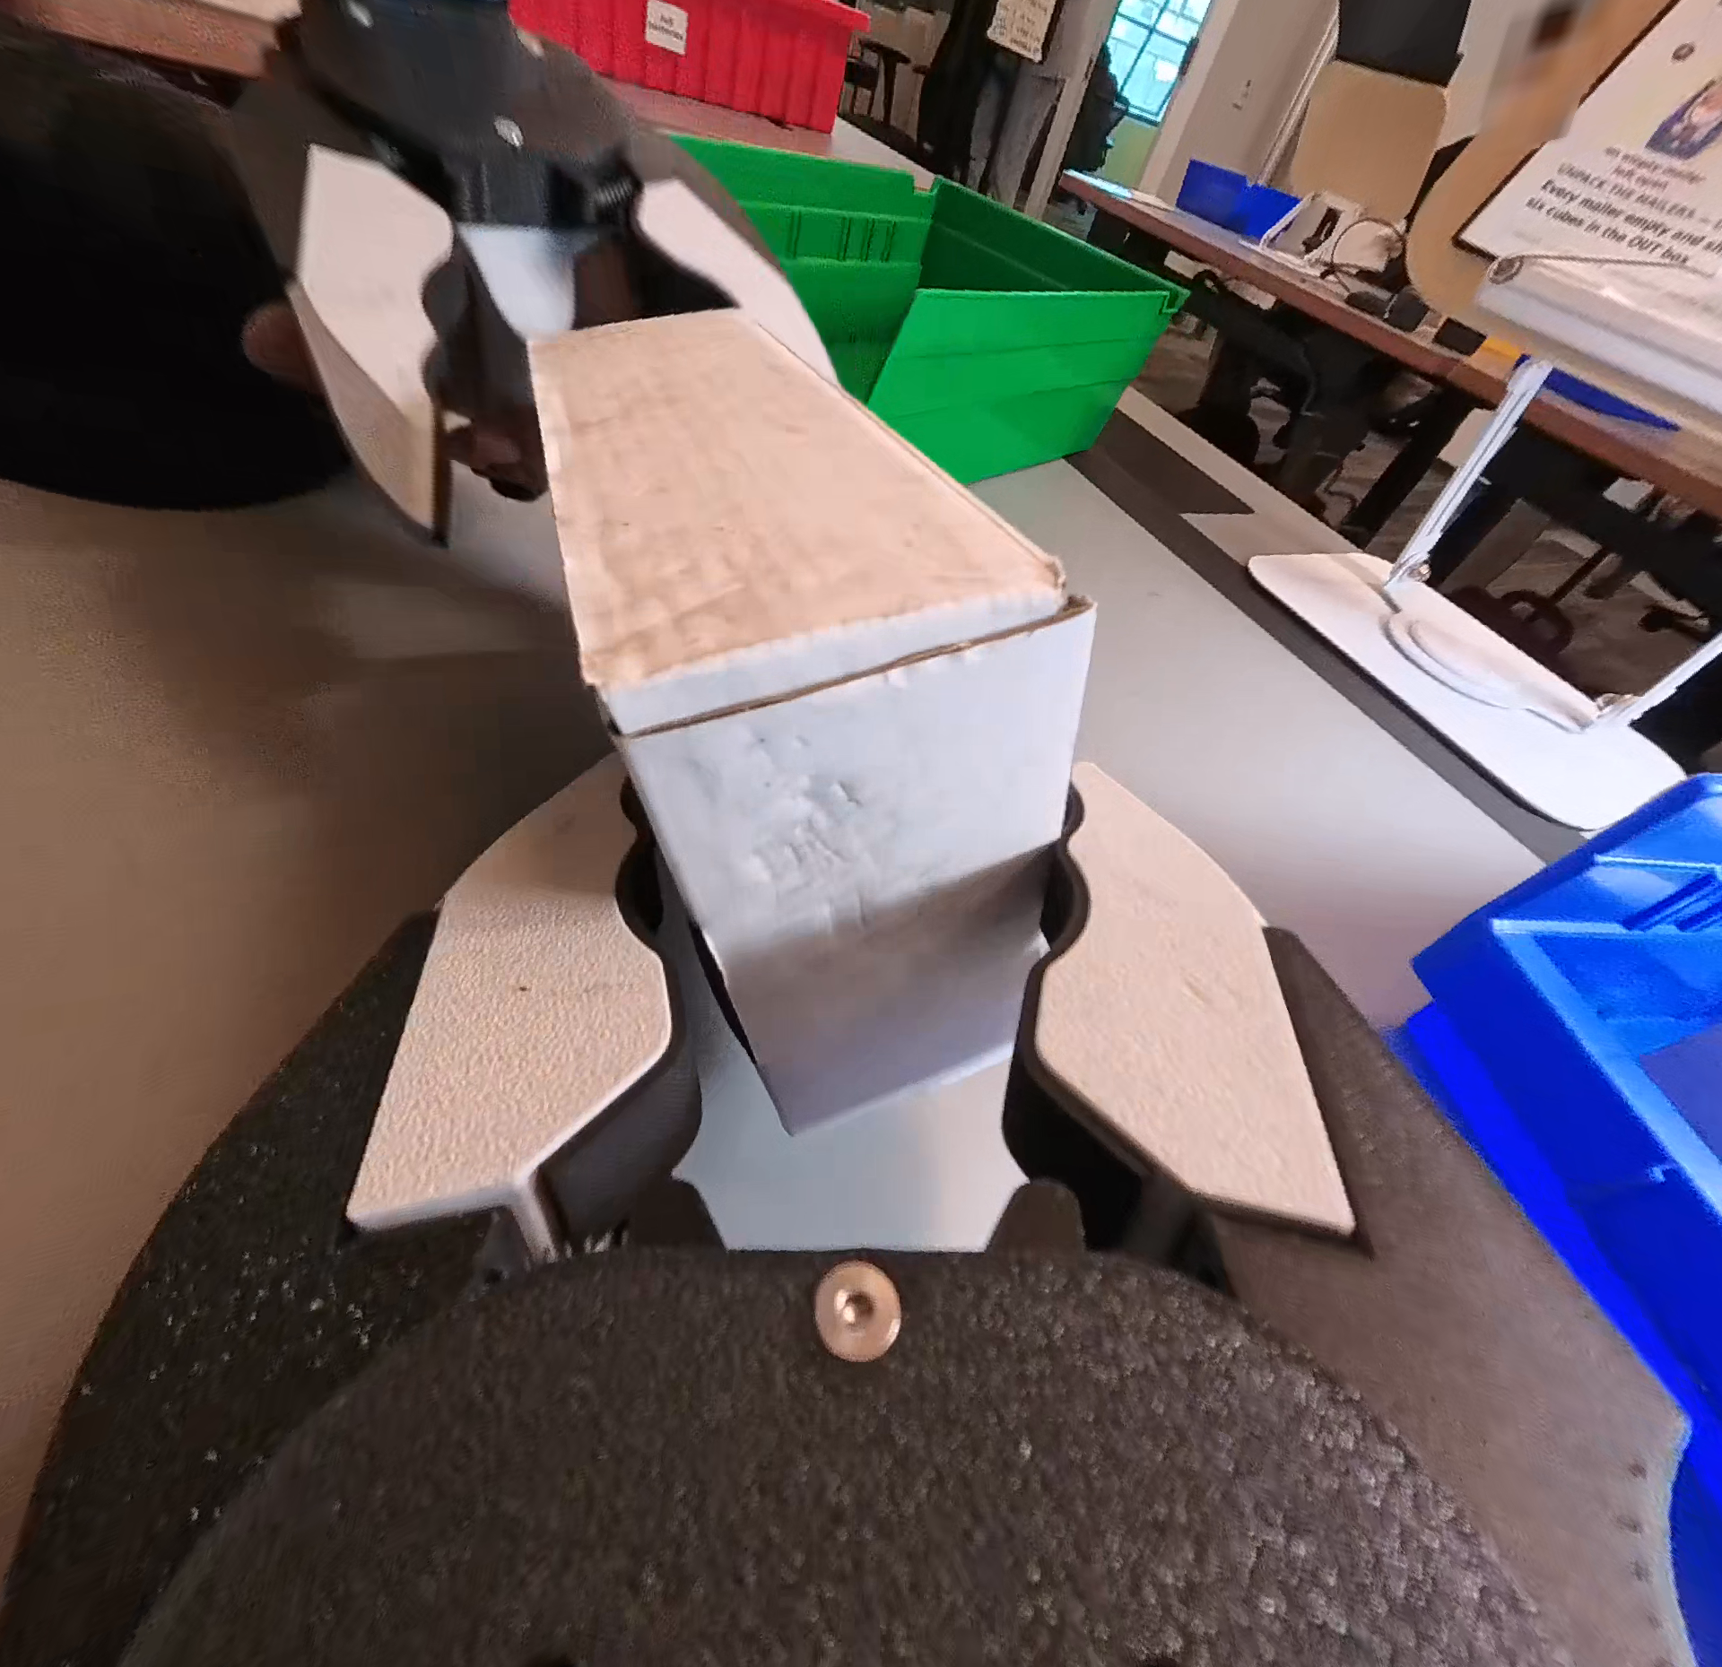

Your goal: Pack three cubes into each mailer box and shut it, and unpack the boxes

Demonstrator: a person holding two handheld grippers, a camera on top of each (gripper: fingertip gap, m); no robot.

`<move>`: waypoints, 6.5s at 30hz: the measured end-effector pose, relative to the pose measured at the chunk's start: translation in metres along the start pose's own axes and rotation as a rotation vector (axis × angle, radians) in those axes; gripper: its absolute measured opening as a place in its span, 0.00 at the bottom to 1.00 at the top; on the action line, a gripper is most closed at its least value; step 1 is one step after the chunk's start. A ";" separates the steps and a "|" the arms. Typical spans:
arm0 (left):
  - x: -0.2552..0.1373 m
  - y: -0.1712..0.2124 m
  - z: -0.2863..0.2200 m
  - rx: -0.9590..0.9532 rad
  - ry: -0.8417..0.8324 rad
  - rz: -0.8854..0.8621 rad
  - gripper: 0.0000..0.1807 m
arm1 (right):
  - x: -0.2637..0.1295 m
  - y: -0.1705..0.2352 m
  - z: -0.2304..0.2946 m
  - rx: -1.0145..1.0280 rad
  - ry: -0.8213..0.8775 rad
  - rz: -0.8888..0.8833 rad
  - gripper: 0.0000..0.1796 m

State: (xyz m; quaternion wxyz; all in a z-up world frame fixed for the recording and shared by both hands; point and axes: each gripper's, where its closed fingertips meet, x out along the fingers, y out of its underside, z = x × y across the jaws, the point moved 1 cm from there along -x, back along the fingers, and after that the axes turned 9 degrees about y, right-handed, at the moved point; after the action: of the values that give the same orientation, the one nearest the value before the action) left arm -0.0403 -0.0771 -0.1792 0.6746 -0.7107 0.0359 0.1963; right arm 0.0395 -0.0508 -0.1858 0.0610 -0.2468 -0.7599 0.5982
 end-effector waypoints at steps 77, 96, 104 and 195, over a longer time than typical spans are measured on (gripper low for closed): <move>-0.039 -0.010 -0.005 -0.197 -0.027 -0.159 0.39 | 0.016 -0.083 -0.009 -0.412 -0.040 0.557 0.01; -0.005 0.036 -0.008 0.043 -0.257 0.238 0.15 | 0.027 -0.098 -0.033 -0.371 -0.255 0.700 0.01; 0.004 0.035 -0.006 0.107 -0.283 0.271 0.14 | 0.063 -0.089 -0.094 -0.451 -0.282 0.810 0.01; -0.016 0.024 0.001 -0.003 -0.389 0.148 0.34 | 0.088 0.008 0.012 -0.430 -0.411 0.664 0.14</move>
State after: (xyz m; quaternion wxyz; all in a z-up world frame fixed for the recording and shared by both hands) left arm -0.0632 -0.0814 -0.1966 0.6514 -0.6561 -0.0433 0.3786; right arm -0.0390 -0.0209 -0.2140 -0.3395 -0.3607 -0.7428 0.4505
